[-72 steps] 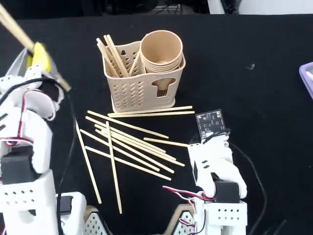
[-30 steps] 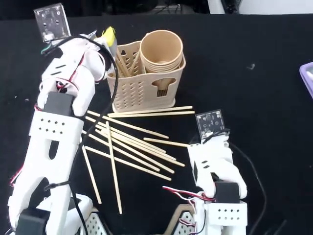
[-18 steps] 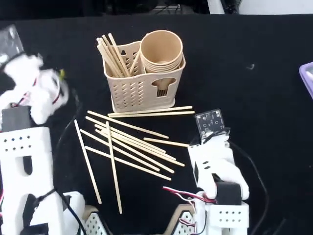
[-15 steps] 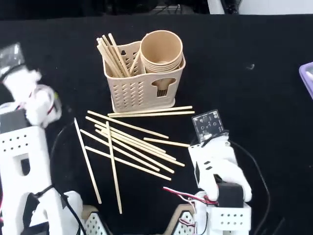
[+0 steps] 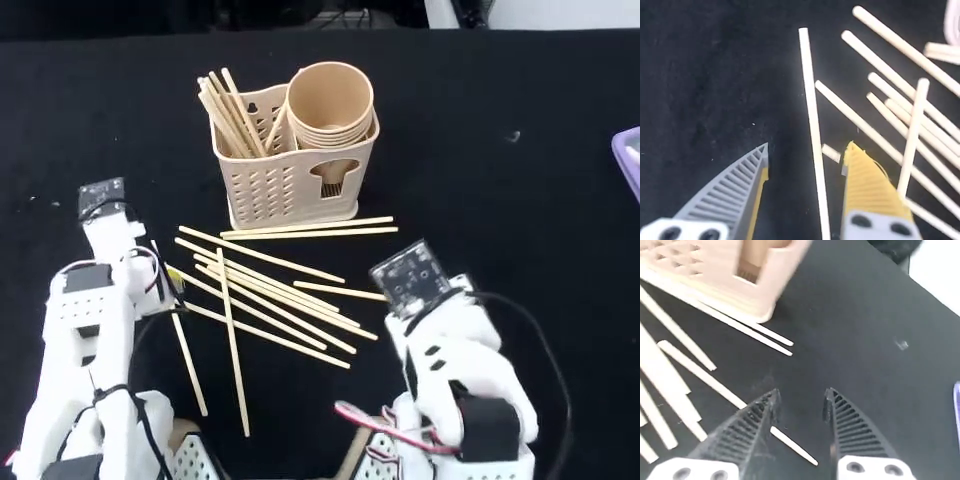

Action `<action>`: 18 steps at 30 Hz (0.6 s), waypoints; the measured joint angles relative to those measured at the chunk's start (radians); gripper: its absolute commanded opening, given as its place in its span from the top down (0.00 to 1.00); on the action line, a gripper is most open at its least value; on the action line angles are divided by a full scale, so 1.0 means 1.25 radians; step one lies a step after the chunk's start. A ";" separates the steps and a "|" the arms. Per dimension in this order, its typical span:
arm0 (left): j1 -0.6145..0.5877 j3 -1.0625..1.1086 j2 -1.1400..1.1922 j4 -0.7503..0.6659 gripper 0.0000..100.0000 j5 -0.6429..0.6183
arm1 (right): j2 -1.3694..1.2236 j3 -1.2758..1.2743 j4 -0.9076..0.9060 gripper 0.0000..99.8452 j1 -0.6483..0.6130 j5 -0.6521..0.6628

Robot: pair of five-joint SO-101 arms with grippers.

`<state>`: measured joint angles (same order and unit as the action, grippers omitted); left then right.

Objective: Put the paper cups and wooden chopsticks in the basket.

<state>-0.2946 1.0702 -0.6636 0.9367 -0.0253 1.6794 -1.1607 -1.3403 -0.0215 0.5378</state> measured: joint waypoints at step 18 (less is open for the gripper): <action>-0.226 0.023 0.000 -0.076 0.76 -0.075 | -0.647 0.025 0.156 0.76 -0.496 -0.037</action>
<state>-0.5769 1.0994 -0.6636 0.8416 -0.1189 0.8707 -1.1301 -1.1454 -0.6414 0.4918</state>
